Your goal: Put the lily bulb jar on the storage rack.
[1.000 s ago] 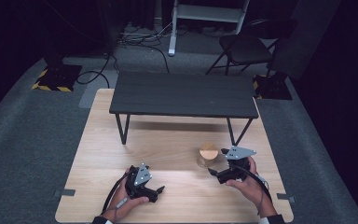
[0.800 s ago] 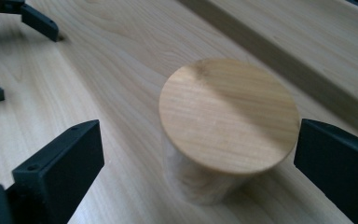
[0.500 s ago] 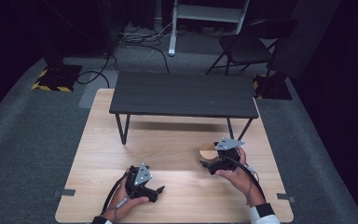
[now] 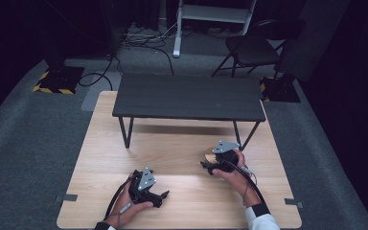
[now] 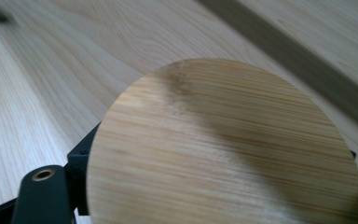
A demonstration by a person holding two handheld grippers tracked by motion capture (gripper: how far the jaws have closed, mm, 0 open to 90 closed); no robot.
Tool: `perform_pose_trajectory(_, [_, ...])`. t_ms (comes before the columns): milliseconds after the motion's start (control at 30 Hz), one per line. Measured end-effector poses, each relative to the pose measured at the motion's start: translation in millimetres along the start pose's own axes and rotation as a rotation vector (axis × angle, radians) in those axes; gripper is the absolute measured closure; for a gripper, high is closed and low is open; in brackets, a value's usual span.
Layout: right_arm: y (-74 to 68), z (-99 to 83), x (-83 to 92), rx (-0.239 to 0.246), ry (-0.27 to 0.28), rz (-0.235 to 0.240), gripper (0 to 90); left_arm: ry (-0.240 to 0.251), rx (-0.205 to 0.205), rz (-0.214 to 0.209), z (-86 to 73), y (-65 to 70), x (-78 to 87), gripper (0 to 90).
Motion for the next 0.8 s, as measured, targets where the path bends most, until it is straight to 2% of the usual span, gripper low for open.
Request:
perform_pose_trajectory(67, [5.6, -4.5, -1.4, -0.055, 0.023, 0.031, 23.3, 0.0, 0.0, 0.0, 0.0, 0.0, 0.0, 0.5])
perform_pose_trajectory(133, [7.6, -8.8, -2.6, -0.077, 0.048, 0.037, 23.6, 0.0, 0.0, 0.0, 0.0, 0.0, 0.0, 0.5])
perform_pose_trajectory(233, [6.4, -8.6, -1.1, -0.075, 0.051, 0.027, 24.6, 0.0, 0.0, 0.0, 0.0, -0.1, 0.0, 0.5])
perform_pose_trajectory(333, [6.4, -6.7, 2.0, -0.089, 0.047, 0.039, 24.8, 0.0, 0.001, 0.0, 0.0, -0.1, 0.0, 0.5])
perform_pose_trajectory(433, [3.2, -0.8, 10.8, -0.075, 0.054, 0.025, 24.8, 0.0, 0.001, 0.0, 0.0, -0.1, 0.0, 0.5])
perform_pose_trajectory(533, [0.7, 10.9, 24.8, -0.059, 0.069, 0.018, 24.8, 0.0, 0.001, 0.001, 0.1, -0.1, 0.0, 0.5])
perform_pose_trajectory(667, [0.7, 35.4, 45.4, -0.049, 0.077, 0.018, 24.8, 0.0, 0.002, 0.001, 0.1, 0.0, -0.1, 0.5])
perform_pose_trajectory(800, [2.4, 62.3, 62.0, -0.041, 0.099, 0.038, 24.8, -0.001, 0.002, 0.002, 0.2, -0.1, -0.1, 0.5])
Point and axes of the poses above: each handheld gripper's, and its own axes: x roughly backward along the jaws, z roughly out of its top, y roughly to its right, the point moved 7 cm from there along -x, roughly forward along the jaws, and after that the axes turned 2 degrees about y, right-handed, at the moved point
